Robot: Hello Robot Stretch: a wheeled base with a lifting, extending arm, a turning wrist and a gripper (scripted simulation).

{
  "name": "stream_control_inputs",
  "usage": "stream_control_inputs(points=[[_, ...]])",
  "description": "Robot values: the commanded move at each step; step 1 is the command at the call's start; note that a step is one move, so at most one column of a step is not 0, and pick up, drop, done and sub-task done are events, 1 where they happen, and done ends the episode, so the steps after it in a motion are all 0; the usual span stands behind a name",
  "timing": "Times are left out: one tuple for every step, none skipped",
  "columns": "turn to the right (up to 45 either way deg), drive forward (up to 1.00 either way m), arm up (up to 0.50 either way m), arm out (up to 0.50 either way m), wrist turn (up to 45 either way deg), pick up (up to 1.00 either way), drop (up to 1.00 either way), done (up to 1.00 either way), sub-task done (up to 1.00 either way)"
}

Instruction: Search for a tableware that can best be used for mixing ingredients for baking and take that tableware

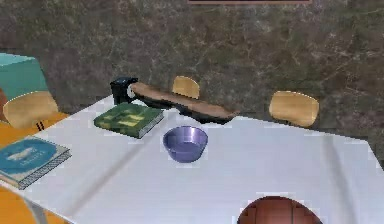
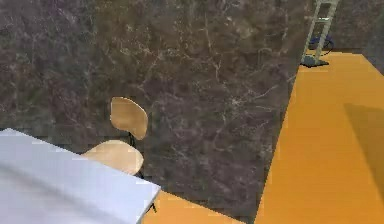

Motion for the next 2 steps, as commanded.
stream_control_inputs(points=[[-45.0, 0.0, 0.0, 0.0, 0.0, 0.0, 0.0, 0.0, 0.0], [-42.0, 0.0, 0.0, 0.0, 0.0, 0.0, 0.0, 0.0, 0.0]])
